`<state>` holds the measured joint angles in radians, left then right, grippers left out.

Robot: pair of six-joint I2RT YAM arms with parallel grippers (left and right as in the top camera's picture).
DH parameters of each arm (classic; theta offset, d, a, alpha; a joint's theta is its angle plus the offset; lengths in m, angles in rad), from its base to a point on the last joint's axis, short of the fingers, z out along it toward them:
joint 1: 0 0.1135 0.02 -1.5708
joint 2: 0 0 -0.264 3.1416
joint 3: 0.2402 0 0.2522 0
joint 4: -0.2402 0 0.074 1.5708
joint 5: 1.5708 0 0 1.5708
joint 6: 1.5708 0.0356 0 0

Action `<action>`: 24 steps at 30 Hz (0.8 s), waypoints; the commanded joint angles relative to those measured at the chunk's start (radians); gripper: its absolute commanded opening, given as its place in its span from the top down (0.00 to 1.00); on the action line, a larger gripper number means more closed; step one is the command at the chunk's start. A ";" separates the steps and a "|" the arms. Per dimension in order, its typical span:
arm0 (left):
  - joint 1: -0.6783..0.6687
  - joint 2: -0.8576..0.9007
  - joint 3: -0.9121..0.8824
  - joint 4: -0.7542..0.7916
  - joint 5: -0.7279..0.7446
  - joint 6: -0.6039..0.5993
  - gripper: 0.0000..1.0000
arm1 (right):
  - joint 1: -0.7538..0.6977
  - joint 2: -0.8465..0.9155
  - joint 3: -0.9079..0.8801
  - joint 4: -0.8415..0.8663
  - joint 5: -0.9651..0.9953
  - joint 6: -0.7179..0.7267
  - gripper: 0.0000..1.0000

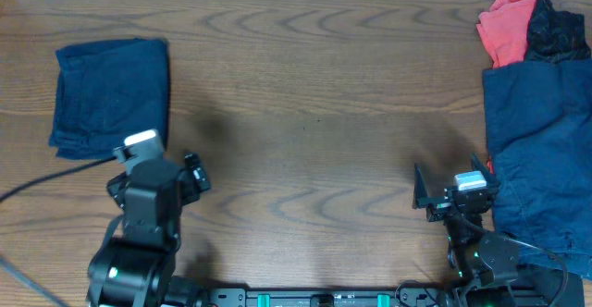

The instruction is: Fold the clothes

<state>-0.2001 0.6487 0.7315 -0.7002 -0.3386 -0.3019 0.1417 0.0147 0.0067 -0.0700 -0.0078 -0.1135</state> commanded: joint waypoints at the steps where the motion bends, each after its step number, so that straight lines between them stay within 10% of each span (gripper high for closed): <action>1: 0.050 -0.073 -0.048 0.011 0.088 0.094 0.02 | 0.007 -0.003 -0.001 -0.004 -0.007 -0.007 0.01; 24: 0.095 -0.600 -0.726 0.775 0.136 0.199 0.02 | 0.007 -0.003 -0.001 -0.004 -0.007 -0.007 0.01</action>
<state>-0.1120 0.0895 0.0463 0.0261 -0.2264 -0.1299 0.1417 0.0147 0.0067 -0.0704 -0.0082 -0.1139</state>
